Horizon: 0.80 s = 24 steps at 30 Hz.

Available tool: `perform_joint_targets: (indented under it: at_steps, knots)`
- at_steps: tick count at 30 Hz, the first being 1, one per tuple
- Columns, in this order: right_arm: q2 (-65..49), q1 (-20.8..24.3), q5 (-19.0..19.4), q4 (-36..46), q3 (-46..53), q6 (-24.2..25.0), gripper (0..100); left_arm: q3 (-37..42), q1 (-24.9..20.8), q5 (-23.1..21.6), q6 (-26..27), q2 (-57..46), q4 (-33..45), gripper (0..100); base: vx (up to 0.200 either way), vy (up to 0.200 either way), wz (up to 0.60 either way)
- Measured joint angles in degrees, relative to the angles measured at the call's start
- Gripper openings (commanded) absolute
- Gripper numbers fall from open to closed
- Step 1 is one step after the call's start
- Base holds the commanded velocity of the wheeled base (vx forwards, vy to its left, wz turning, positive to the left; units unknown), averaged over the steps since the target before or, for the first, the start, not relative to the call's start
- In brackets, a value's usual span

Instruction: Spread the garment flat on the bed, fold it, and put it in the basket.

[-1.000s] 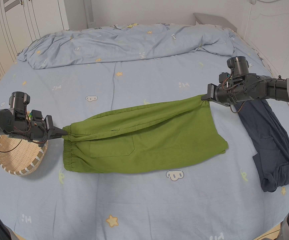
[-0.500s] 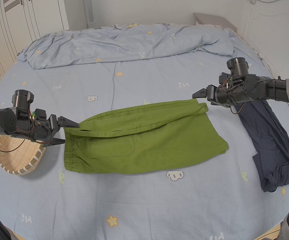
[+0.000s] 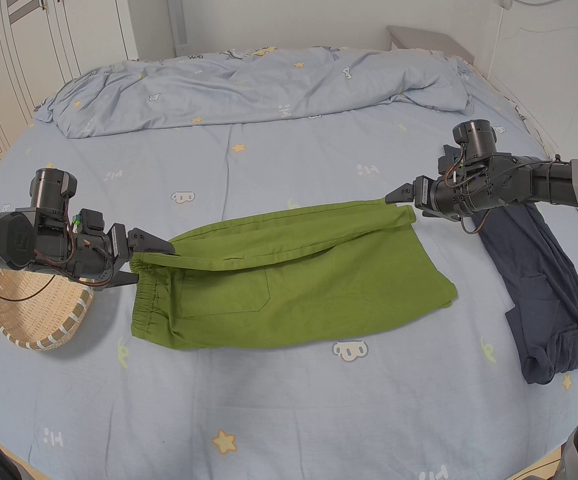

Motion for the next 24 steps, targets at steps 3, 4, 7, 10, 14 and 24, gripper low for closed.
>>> perform_joint_targets:
  at_steps: [3,4,7,10,14,24]
  knots:
    - [-0.04,0.00,-0.02,0.00,0.06,0.13,100,0.35,0.55,0.74,0.43,-0.12,0.05,100,0.000,0.000,0.00]
    - [-0.06,0.02,-0.04,0.00,0.11,0.21,100,0.61,0.73,0.90,0.60,-0.26,0.02,100,0.000,0.000,0.00]
    - [-0.09,0.07,-0.06,-0.02,0.37,0.32,100,1.93,1.32,1.40,2.51,-0.98,0.16,100,0.000,0.000,0.00]
    - [-0.12,0.10,-0.09,-0.13,0.87,0.43,100,3.12,2.17,2.02,5.12,-1.85,0.20,100,0.000,0.000,0.00]
    - [-0.22,0.11,-0.09,-0.20,1.57,0.51,100,4.79,3.17,5.67,8.02,-4.17,0.33,100,0.000,0.000,0.00]
    - [-0.69,0.51,-0.15,-0.27,2.02,0.87,100,5.73,0.79,6.62,7.96,-7.91,0.29,100,0.000,0.000,0.00]
